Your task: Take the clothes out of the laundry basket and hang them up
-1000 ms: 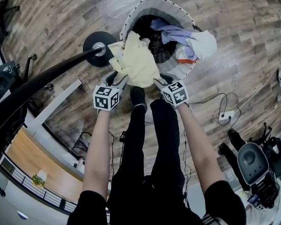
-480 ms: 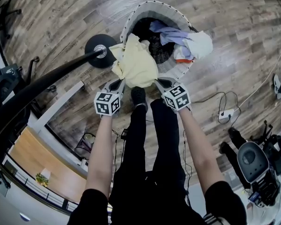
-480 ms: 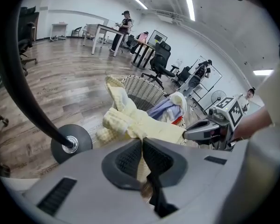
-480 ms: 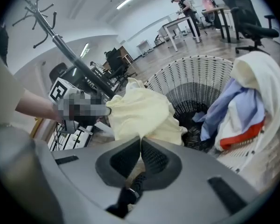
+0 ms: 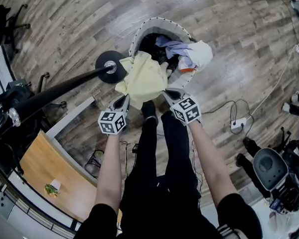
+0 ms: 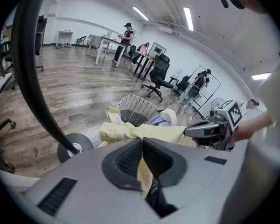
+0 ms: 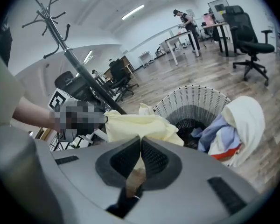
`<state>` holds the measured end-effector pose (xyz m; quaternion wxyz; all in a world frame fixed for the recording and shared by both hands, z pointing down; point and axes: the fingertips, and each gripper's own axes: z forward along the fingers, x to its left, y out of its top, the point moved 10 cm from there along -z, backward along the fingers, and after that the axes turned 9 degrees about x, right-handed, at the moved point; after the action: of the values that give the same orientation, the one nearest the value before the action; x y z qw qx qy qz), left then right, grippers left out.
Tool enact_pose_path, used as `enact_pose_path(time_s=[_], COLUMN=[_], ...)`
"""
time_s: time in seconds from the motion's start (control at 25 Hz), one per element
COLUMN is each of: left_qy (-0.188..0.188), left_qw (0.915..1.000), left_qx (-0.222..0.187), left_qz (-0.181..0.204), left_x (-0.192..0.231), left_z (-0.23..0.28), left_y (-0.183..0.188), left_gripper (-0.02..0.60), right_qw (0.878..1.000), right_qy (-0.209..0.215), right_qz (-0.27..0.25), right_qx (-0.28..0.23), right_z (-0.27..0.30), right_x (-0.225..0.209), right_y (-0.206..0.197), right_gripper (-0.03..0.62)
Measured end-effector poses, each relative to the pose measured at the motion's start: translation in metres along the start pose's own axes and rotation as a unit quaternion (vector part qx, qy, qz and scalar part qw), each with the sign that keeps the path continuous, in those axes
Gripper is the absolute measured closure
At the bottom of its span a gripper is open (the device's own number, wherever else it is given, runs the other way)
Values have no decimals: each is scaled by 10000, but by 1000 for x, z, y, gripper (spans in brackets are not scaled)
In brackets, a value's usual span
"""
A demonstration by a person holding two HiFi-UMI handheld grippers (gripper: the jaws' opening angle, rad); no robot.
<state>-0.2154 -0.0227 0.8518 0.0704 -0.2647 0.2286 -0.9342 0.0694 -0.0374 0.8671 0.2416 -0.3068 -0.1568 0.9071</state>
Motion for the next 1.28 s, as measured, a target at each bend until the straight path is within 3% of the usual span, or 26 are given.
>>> enact_pose_path(time_s=[0.64,0.88,1.28], left_qy=[-38,-72,-144], left_qw=[9958,9900,9796], left_qx=[-853,-1326,-1893], left_qz=[318,483,665], left_x=[-57,-71,-118], left_z=[-129,-171,-228], left_y=[58,81,109], left_gripper=[555,555,555], right_qw=[9944,9879,9805], right_qy=[-325,-525,-647], right_qz=[-207,-334,-622], right_qx=[-986,-1423,-1750], right_z=[-119,-153,-222], right_x=[85,113,143], right_y=[63,98,121], right_gripper=[579,579,579])
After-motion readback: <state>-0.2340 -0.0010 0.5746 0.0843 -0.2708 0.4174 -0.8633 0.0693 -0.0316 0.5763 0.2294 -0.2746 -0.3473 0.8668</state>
